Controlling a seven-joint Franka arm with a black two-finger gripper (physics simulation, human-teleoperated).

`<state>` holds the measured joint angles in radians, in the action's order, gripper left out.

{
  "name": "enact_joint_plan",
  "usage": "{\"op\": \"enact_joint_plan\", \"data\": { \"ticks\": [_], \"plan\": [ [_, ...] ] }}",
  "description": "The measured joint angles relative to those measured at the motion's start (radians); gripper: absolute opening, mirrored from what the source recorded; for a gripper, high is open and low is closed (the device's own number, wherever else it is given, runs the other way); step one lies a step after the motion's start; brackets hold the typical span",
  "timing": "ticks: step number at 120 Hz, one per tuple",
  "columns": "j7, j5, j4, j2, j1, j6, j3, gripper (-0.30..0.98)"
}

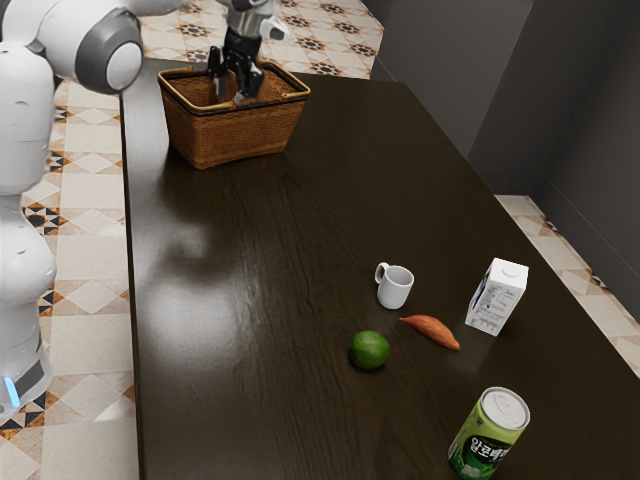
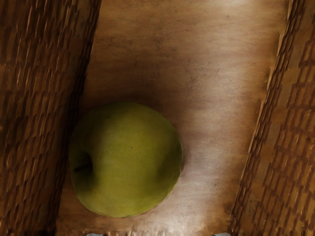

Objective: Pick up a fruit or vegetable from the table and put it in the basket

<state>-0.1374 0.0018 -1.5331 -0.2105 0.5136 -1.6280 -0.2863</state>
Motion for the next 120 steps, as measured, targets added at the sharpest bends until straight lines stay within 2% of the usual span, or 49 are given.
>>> {"op": "enact_joint_plan", "data": {
  "ticks": [12,19,26,36,45,62,71,83,90,96,101,110,120],
  "plan": [
    [0.001,0.005,0.036,0.046,0.002,0.068,0.011,0.18],
    [0.001,0.019,0.081,0.089,0.009,0.103,0.078,0.16],
    [0.002,0.05,0.18,0.102,-0.069,0.138,0.142,0.17],
    [0.002,0.083,0.247,0.108,-0.256,0.171,0.171,0.37],
    [-0.009,0.148,0.293,0.111,-0.341,0.192,0.179,0.49],
    [-0.034,0.235,0.404,0.183,-0.334,0.226,0.153,0.6],
    [-0.047,0.25,0.438,0.174,-0.3,0.24,0.126,0.63],
    [-0.062,0.169,0.414,0.079,-0.302,0.253,0.005,0.65],
    [-0.069,0.115,0.414,0.05,-0.278,0.262,-0.024,0.66],
    [-0.073,0.036,0.413,0.044,-0.272,0.274,-0.031,0.66],
    [-0.068,-0.014,0.411,0.046,-0.315,0.291,-0.029,0.66],
    [-0.057,-0.057,0.375,0.07,-0.427,0.307,-0.037,0.66],
    [-0.048,-0.082,0.357,0.079,-0.457,0.313,-0.051,0.67]
  ]
}}
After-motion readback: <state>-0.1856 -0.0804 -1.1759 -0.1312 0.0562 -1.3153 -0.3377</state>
